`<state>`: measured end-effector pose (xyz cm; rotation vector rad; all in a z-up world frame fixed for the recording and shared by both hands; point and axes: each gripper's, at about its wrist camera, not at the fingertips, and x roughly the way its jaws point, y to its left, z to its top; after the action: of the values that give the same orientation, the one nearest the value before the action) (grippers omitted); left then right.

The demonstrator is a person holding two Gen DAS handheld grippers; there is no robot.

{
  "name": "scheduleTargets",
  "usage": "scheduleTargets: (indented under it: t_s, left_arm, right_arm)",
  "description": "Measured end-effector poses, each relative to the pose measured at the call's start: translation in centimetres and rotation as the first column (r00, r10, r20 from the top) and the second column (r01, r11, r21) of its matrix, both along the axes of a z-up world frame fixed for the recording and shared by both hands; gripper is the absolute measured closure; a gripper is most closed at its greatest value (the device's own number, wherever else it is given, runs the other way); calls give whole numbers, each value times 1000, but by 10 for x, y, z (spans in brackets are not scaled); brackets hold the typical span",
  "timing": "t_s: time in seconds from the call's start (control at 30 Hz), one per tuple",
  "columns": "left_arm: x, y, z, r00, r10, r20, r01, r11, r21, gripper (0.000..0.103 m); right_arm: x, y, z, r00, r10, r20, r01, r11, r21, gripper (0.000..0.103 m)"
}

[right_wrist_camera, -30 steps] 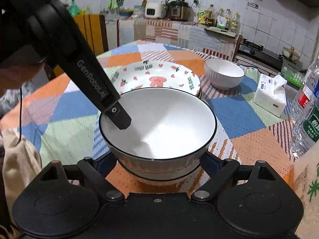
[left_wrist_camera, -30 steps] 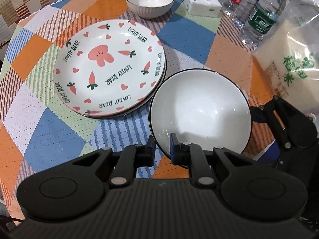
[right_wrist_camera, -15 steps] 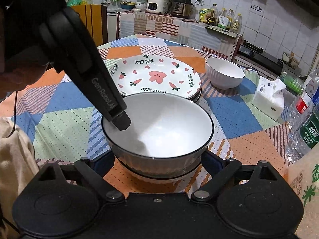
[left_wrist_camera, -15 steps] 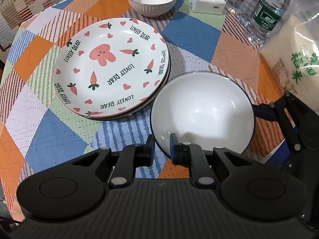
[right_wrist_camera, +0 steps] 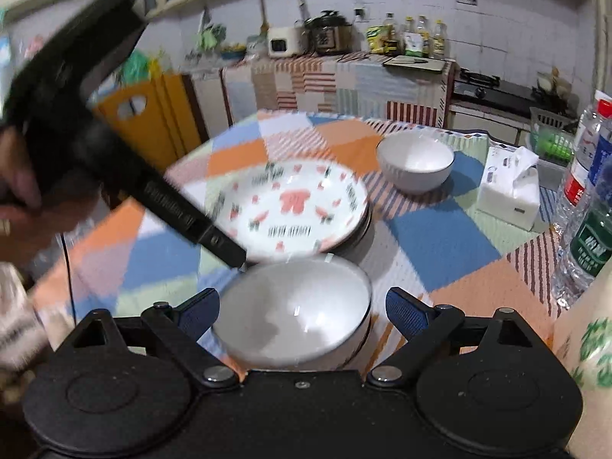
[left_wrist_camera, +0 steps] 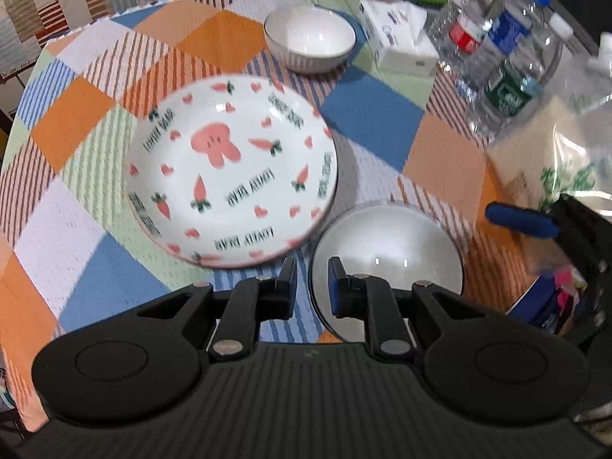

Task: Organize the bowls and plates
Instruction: 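Lower the nested bowls into the last white bowl with both grippers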

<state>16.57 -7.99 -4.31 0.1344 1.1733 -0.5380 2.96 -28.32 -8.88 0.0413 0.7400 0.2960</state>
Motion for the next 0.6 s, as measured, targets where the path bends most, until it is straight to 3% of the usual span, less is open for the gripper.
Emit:
scheduleTargets:
  t_s: [0.23, 0.3, 0.37, 0.53, 0.6]
  left_arm:
    - [47, 8, 30, 999, 5, -50, -8, 998, -58, 86]
    - [61, 7, 35, 998, 7, -63, -11, 998, -69, 86]
    - [74, 3, 40, 999, -12, -34, 10, 998, -61, 86]
    - [109, -2, 45, 1000, -7, 20, 8, 997, -81, 86]
    - [122, -6, 45, 999, -6, 50, 10, 997, -82, 79]
  right_arm:
    - [52, -31, 38, 992, -84, -90, 98, 982, 161, 10]
    - [70, -37, 42, 988, -86, -132, 111, 975, 193, 22]
    - [90, -39, 46, 980, -85, -178, 116, 979, 170, 26]
    - [132, -47, 56, 974, -138, -180, 159, 982, 105, 26]
    - [155, -57, 55, 958, -187, -218, 215, 970, 114, 26]
